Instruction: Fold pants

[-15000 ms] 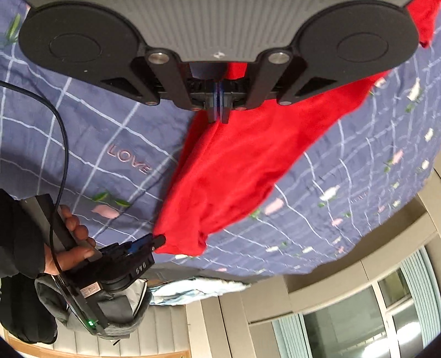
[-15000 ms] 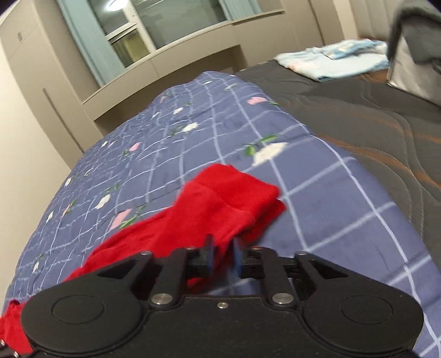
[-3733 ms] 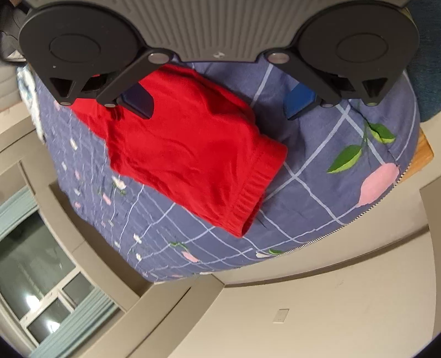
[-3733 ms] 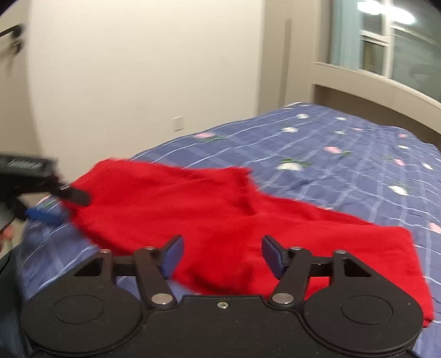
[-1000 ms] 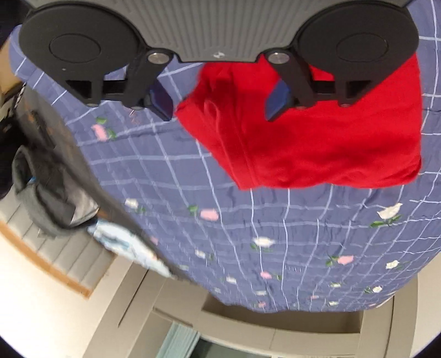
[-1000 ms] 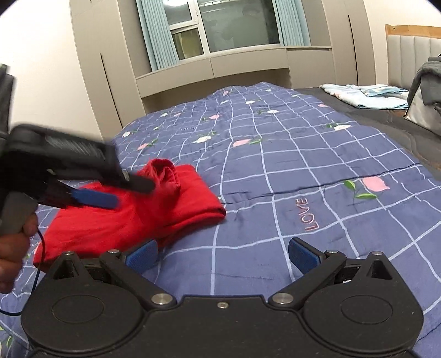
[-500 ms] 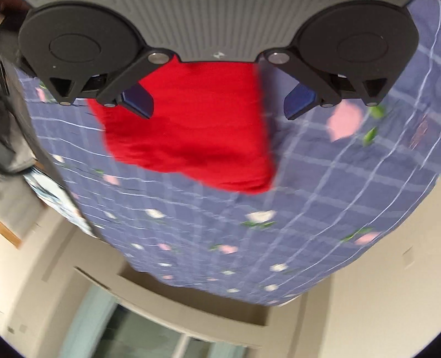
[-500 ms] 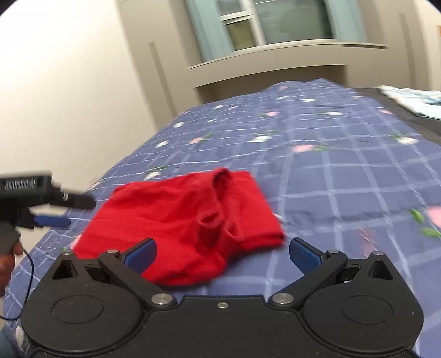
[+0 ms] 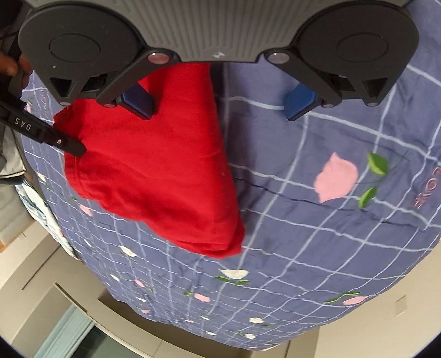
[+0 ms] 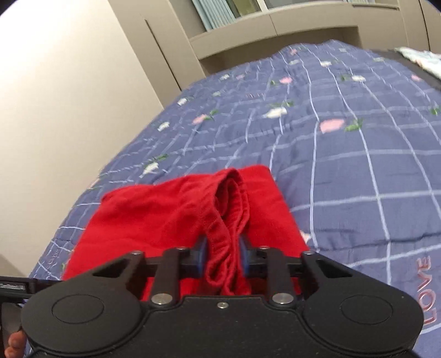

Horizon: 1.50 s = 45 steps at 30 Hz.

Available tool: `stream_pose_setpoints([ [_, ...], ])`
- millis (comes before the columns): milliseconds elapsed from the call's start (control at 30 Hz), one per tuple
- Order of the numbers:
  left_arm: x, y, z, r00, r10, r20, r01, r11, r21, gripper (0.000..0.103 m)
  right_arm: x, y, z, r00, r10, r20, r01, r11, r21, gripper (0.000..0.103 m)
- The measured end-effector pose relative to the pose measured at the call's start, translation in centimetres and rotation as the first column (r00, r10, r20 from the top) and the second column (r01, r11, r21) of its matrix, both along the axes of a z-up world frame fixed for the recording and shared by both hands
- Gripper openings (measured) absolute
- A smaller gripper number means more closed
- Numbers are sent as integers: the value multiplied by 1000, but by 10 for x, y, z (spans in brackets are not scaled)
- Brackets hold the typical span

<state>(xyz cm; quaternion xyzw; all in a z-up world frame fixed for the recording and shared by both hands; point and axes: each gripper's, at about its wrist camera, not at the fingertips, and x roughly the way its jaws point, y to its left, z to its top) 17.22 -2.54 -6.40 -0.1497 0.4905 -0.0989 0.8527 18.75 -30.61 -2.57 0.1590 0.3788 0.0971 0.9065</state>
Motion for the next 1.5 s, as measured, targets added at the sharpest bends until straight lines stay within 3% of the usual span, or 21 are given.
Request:
stream_pose_setpoints([
  [200,4,4,9,999,14,30,-13,999,-31,102,-5,-10,25,996,-22,87,30,996,-83,19],
  [333,15,1,-2,1000,-8,-30,8,1000,-1,102,2,-11,4,1000,-11,5,11,991,-136,26],
  [400,15,0,3,1000,-22,-12,22,1000,3,102,-1,-8,-1,1000,-2,5,3,985,-172,30],
  [433,16,2,6,1000,-29,3,29,1000,-6,102,-3,-9,0,1000,-4,15,6,986,-165,38],
  [467,20,5,11,999,-26,27,26,999,-19,102,-3,-11,4,1000,-13,28,17,987,-161,56],
  [533,32,9,19,998,8,55,-7,1000,-28,102,-1,-12,10,997,-20,70,32,983,-179,78],
  [700,79,7,27,991,82,107,-86,996,37,102,26,-12,16,995,-14,97,38,969,-245,83],
  [867,113,-4,2,997,69,28,-72,992,108,102,61,-17,-4,998,-35,46,46,964,-262,83],
  [933,117,-7,-11,998,66,11,-66,993,102,103,71,-18,-14,999,-38,29,44,964,-264,84],
  [1167,110,-11,-19,997,36,66,-45,990,136,103,78,-21,-32,998,-54,23,58,964,-261,90],
  [1333,86,2,0,998,58,36,-59,997,46,102,60,-18,-16,997,-48,56,61,962,-267,90],
  [1500,44,3,2,1000,-10,27,10,1000,4,102,24,-18,-5,998,-18,56,32,969,-243,92],
])
